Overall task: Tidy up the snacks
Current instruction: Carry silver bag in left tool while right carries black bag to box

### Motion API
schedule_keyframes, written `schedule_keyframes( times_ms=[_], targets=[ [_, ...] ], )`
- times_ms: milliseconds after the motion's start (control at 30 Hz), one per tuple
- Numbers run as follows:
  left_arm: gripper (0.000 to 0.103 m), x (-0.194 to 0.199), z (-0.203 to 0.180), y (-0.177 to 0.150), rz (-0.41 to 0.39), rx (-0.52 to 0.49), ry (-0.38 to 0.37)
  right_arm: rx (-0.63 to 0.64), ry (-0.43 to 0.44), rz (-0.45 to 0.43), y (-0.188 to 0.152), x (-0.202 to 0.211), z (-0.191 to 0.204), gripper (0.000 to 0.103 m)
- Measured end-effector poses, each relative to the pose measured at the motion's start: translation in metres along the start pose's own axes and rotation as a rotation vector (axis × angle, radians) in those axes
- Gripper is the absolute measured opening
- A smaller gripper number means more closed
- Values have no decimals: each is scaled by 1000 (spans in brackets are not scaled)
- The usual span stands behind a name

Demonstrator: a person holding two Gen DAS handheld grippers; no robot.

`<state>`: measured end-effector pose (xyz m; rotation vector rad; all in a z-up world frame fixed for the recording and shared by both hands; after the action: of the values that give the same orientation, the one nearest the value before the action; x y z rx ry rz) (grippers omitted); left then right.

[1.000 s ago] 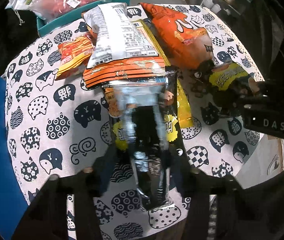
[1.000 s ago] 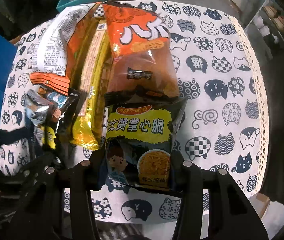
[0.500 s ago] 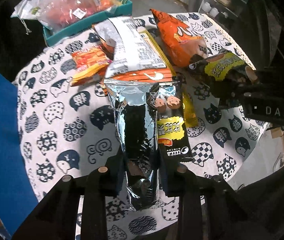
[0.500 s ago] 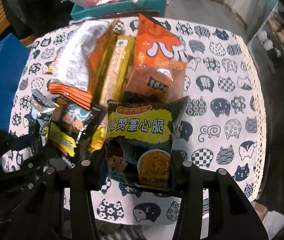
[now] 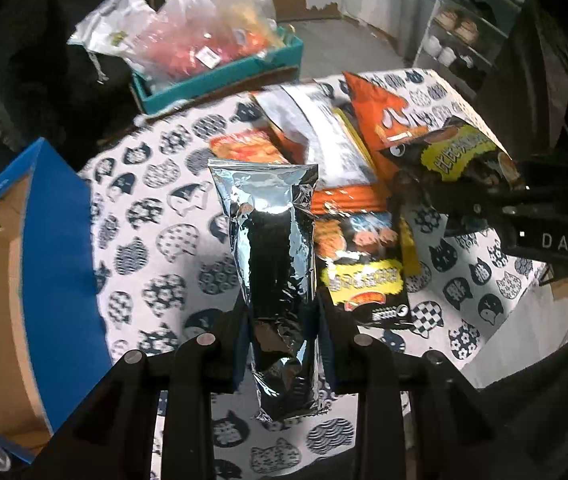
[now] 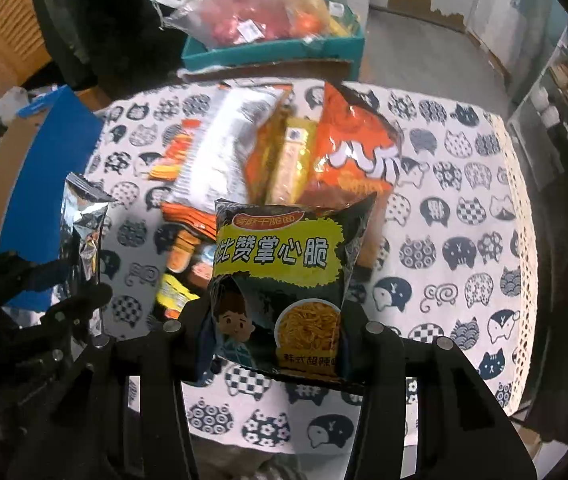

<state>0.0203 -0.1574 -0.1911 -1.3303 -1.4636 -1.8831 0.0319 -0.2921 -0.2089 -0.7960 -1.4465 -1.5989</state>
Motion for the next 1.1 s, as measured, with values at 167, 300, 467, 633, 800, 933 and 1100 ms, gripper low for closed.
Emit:
schedule_keyframes(
  times_ms=[167, 300, 467, 633, 800, 933, 1100],
  targets=[
    [30, 15, 17, 5, -39, 13, 28, 26, 7, -30, 12, 8, 14, 46],
    [30, 29, 34, 12, -78, 16, 63, 44, 16, -54, 22, 16, 27, 46],
    [30, 46, 50, 19, -119, 28, 85, 69, 29, -83, 35, 23, 45, 46],
    [30, 67, 67, 25, -174, 20, 118, 96, 52, -117, 49, 33, 69, 46],
    [30, 84, 81, 27, -209, 33, 128, 124, 78, -133, 59, 39, 92, 46],
    [30, 96, 95, 27, -227, 56, 127, 146, 100, -140, 65, 41, 111, 46],
    [30, 107, 116, 23, -257, 79, 150, 180, 126, -147, 71, 42, 137, 46]
  ],
)
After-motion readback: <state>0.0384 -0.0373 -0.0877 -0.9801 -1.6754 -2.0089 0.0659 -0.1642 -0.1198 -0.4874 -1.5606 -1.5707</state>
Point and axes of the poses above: each gripper's, at about its wrist camera, not at the fingertips, and x roughly against the way its jaws point, z to its left, y to its top, the point moved 7 cm from there along -x, roughly the way its jaws point, and after that the axes turned 8 degrees about -z, right-handed, at the moved point
